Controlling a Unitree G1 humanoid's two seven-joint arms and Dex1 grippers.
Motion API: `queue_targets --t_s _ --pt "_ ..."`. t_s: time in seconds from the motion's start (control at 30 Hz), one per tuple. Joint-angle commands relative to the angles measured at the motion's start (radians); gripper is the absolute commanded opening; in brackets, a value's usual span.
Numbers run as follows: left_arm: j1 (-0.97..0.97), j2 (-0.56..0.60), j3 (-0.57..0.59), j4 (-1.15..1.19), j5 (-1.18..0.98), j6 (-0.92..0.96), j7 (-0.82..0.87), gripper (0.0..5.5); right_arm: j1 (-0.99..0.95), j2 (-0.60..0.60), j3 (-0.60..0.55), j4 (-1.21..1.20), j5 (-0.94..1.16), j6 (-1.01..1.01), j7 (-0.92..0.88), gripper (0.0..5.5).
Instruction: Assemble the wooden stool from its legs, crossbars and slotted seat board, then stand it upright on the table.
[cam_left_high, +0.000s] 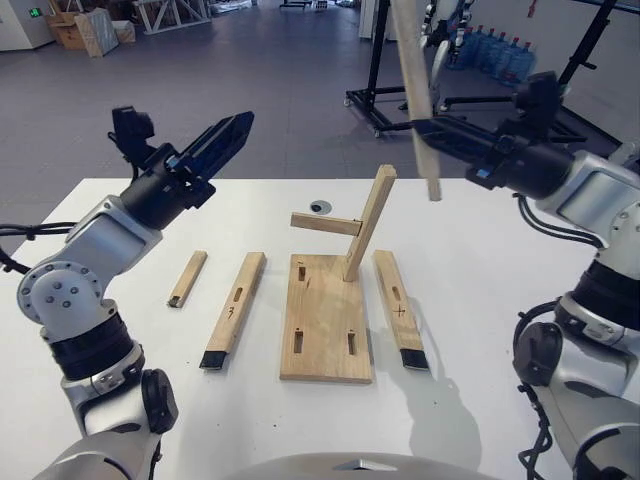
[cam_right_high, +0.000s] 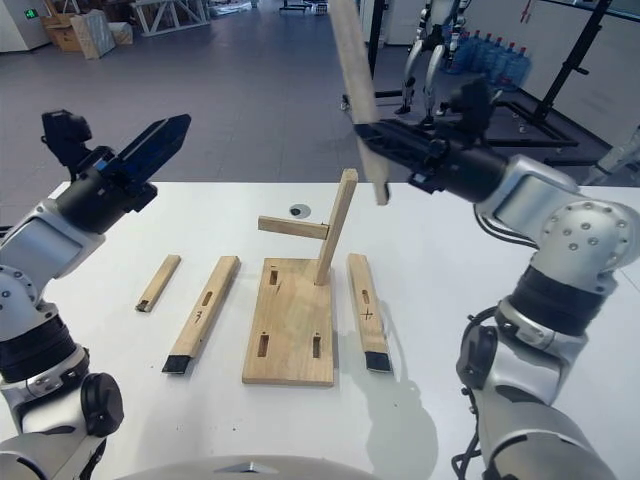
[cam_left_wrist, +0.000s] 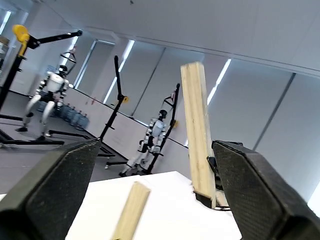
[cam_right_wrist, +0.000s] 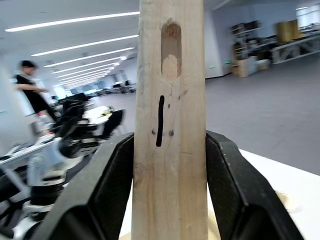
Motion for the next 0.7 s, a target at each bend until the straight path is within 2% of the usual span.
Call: queue_targets --t_s 0.03,0.37,0.7 --pt "0.001 -0.028 -0.058 -0.012 -0.142 -0.025 0.093 4.09 0.093 0.08 0.094 -0.089 0.078 0.033 -0.033 2.04" --pt "0.034 0.023 -0.16 0.015 -0.442 -0.114 0.261 4.09 0.152 0.066 0.217 -0.104 0.102 -0.073 0.01 2.04" --pt "-0.022 0.089 -0.229 0.055 -0.475 -0.135 0.201 4.09 0.156 0.063 0.262 -0.083 0.235 -0.062 0.033 2.04"
